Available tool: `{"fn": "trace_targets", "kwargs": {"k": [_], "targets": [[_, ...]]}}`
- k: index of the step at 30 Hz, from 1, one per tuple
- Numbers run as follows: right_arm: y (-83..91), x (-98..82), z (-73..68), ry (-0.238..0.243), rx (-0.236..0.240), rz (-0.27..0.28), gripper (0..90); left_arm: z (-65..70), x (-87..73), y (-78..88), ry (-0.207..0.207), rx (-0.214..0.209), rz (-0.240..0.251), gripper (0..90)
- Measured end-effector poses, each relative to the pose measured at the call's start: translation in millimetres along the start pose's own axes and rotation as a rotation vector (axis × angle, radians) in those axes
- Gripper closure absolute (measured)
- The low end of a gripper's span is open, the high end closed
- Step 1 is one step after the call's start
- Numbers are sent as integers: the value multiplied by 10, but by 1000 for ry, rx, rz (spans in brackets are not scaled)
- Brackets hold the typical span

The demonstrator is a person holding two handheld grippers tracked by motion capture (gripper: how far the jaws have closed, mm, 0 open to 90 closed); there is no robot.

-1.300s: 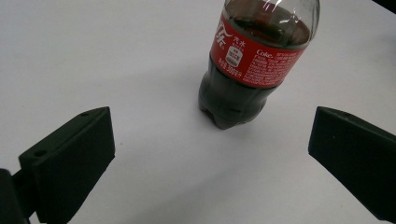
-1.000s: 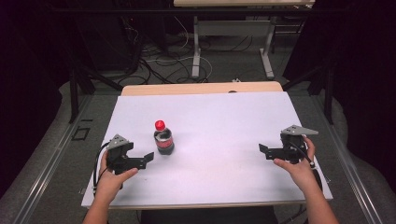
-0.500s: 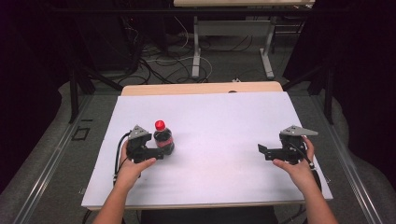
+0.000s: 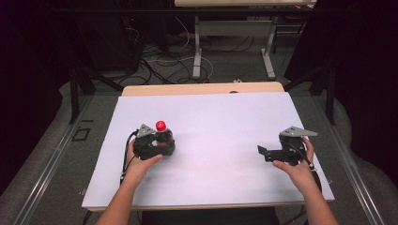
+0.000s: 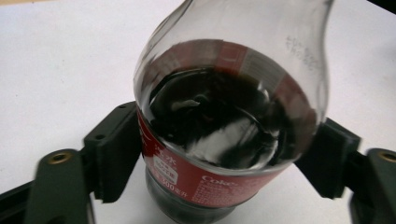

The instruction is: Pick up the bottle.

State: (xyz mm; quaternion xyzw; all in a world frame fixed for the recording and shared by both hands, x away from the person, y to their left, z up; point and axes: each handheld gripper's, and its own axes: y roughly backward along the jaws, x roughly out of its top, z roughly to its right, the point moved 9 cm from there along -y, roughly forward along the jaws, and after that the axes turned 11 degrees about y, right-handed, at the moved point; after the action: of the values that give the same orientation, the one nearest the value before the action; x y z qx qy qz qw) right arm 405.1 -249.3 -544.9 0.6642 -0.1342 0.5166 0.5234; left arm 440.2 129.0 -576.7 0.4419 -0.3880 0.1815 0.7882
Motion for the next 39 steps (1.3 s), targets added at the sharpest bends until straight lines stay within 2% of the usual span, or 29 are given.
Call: {"fn": "trace_targets", "kwargs": {"k": [3, 7, 10, 11, 15, 20, 23, 24, 26, 27, 31, 36, 39], "targets": [[-15, 7, -14, 10, 2, 2, 14, -16, 5, 8, -34, 21, 1, 267], [-30, 19, -62, 20, 16, 3, 14, -12, 3, 22, -23, 25, 4, 276], [-26, 46, -107, 30, 26, 4, 15, 62, -20, 41, -21, 9, -6, 278], [-20, 64, -133, 29, 35, 5, 15, 82, -17, 54, -53, 12, -5, 278], [18, 168, -251, 49, 64, 30, 46, 291, -6, 118, -87, -39, -3, 279], [90, 344, -459, 120, 109, 68, 84, 630, -26, 176, -141, -99, -10, 280], [148, 453, -602, 142, 139, 93, 121, 837, -59, 187, -172, -130, -11, 280], [166, 495, -645, 141, 141, 108, 144, 908, -75, 191, -172, -146, -22, 280], [208, 576, -724, 156, 149, 143, 150, 1030, -98, 197, -199, -167, -30, 281], [230, 601, -774, 158, 163, 141, 150, 1105, -116, 192, -192, -176, -28, 281], [282, 714, -938, 191, 186, 174, 158, 1319, -195, 193, -234, -211, -57, 281], [342, 842, -1111, 157, 235, 222, 257, 1538, -321, 172, -253, -247, -85, 282], [376, 886, -1223, 152, 280, 222, 314, 1644, -372, 157, -269, -269, -89, 282]]}}
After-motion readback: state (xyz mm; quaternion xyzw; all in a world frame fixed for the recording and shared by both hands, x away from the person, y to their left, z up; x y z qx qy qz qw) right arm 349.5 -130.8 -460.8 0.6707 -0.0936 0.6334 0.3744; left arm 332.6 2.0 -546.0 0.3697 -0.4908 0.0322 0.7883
